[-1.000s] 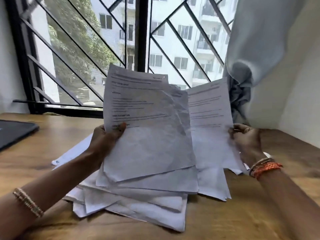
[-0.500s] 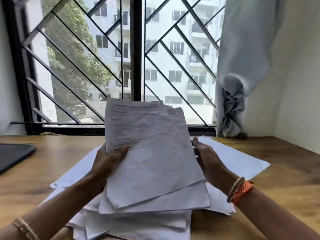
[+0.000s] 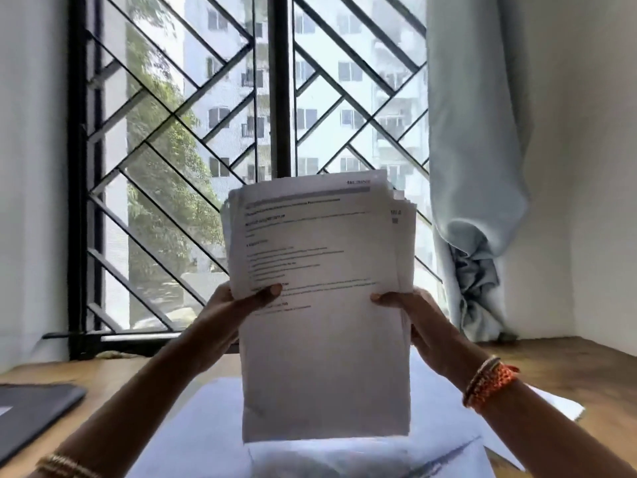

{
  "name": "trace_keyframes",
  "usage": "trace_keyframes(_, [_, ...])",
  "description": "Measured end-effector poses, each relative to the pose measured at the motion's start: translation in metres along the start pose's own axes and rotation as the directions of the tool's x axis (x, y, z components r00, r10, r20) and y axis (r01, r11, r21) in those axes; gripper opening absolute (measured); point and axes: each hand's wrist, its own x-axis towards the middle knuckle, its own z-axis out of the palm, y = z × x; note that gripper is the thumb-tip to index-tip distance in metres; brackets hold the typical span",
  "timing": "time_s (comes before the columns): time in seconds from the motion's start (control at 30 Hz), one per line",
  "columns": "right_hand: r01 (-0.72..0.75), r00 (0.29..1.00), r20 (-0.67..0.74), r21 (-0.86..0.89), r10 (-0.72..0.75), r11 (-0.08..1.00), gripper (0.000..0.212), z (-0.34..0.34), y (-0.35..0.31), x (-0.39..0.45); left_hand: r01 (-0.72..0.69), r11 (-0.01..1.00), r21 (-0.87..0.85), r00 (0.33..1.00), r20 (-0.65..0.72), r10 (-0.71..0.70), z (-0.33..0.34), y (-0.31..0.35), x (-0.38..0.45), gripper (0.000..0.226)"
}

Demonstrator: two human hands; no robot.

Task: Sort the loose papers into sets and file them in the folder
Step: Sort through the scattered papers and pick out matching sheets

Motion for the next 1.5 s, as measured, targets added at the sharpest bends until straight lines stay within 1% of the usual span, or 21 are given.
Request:
trace_keyframes(0.07, [-0.036,0.999,0.036,0.001,0.036,0.999,0.033,-0.002,0.012,0.000,0.027,1.000,0.014,0.999,0.041,-0.028,-0.004,-0.010,-0.004,0.085])
trace_keyframes(0.1, [-0.074,0.996,0.047,0.002,0.073,0.997,0.032,-0.003,0.020,-0.001,0.031,1.000,0.003,0.998,0.049,-0.031,-0.006,-0.018,-0.006,0.087])
trace_keyframes(0.2, [-0.234,0.970,0.082,0.052,0.229,0.971,0.031,-0.007,0.043,-0.008,0.060,0.995,-0.080,0.996,0.071,-0.054,-0.011,-0.041,-0.013,0.073])
trace_keyframes(0.3, [-0.305,0.948,0.105,0.023,0.301,0.952,0.040,-0.013,0.060,-0.019,0.138,0.985,-0.104,0.984,0.130,-0.124,-0.012,-0.059,-0.025,0.065])
trace_keyframes(0.37, [-0.333,0.936,0.109,-0.037,0.335,0.942,0.045,-0.016,0.071,-0.026,0.202,0.973,-0.111,0.978,0.070,-0.195,-0.010,-0.072,-0.030,0.067])
trace_keyframes(0.43, [-0.354,0.926,0.109,-0.088,0.362,0.931,0.043,-0.017,0.083,-0.033,0.237,0.966,-0.107,0.970,-0.018,-0.241,-0.005,-0.080,-0.035,0.069])
trace_keyframes(0.5, [-0.336,0.932,0.092,-0.137,0.350,0.932,0.037,-0.015,0.090,-0.039,0.252,0.963,-0.092,0.963,-0.072,-0.259,0.001,-0.085,-0.038,0.062])
trace_keyframes(0.53, [-0.307,0.944,0.078,-0.150,0.321,0.940,0.036,-0.014,0.090,-0.040,0.266,0.960,-0.086,0.959,-0.079,-0.272,0.004,-0.086,-0.040,0.051])
trace_keyframes(0.57, [-0.273,0.957,0.057,-0.154,0.284,0.950,0.035,-0.013,0.088,-0.040,0.284,0.956,-0.077,0.955,-0.061,-0.289,0.006,-0.085,-0.040,0.039])
trace_keyframes(0.6, [-0.244,0.967,0.031,-0.154,0.252,0.957,0.035,-0.012,0.085,-0.039,0.307,0.949,-0.074,0.950,-0.028,-0.310,0.007,-0.081,-0.040,0.033])
trace_keyframes(0.67, [-0.220,0.974,0.026,-0.158,0.226,0.963,0.036,-0.012,0.078,-0.036,0.332,0.937,-0.105,0.943,0.037,-0.330,0.005,-0.074,-0.036,0.042])
trace_keyframes(0.73, [-0.247,0.961,0.088,-0.159,0.263,0.956,0.034,-0.012,0.073,-0.032,0.326,0.930,-0.172,0.945,0.050,-0.323,0.002,-0.068,-0.034,0.034])
trace_keyframes(0.8, [-0.268,0.950,0.129,-0.129,0.284,0.955,0.024,-0.013,0.071,-0.031,0.339,0.914,-0.221,0.940,0.038,-0.339,0.001,-0.070,-0.035,0.026])
trace_keyframes(0.9, [-0.294,0.935,0.169,-0.115,0.311,0.949,0.020,-0.016,0.073,-0.035,0.375,0.880,-0.292,0.915,-0.037,-0.403,0.001,-0.082,-0.037,0.027])
trace_keyframes(0.97, [-0.304,0.915,0.224,-0.159,0.334,0.939,0.022,-0.019,0.076,-0.040,0.339,0.872,-0.352,0.909,-0.117,-0.401,-0.002,-0.085,-0.035,0.023])
trace_keyframes(1.03, [-0.305,0.895,0.279,-0.185,0.348,0.934,0.028,-0.021,0.079,-0.044,0.302,0.879,-0.369,0.917,-0.142,-0.374,-0.005,-0.087,-0.036,0.023])
trace_keyframes(1.13, [-0.286,0.894,0.306,-0.175,0.329,0.942,0.040,-0.023,0.077,-0.048,0.255,0.908,-0.333,0.943,-0.121,-0.310,-0.003,-0.090,-0.040,0.042])
trace_keyframes(1.17, [-0.285,0.899,0.296,-0.159,0.321,0.945,0.042,-0.022,0.076,-0.049,0.242,0.916,-0.321,0.950,-0.113,-0.291,0.000,-0.089,-0.042,0.045])
trace_keyframes(1.27, [-0.280,0.928,0.218,-0.120,0.301,0.952,0.037,-0.019,0.069,-0.051,0.247,0.911,-0.330,0.955,-0.078,-0.287,0.011,-0.083,-0.044,0.033])
trace_keyframes(1.4, [-0.158,0.983,0.075,-0.092,0.165,0.983,0.030,-0.021,0.066,-0.048,0.330,0.865,-0.377,0.942,0.076,-0.326,0.022,-0.078,-0.049,0.024])
trace_keyframes(1.5, [-0.058,0.996,-0.061,-0.005,0.058,0.998,0.027,-0.026,0.064,-0.043,0.309,0.874,-0.374,0.951,0.118,-0.285,0.029,-0.077,-0.052,0.029])
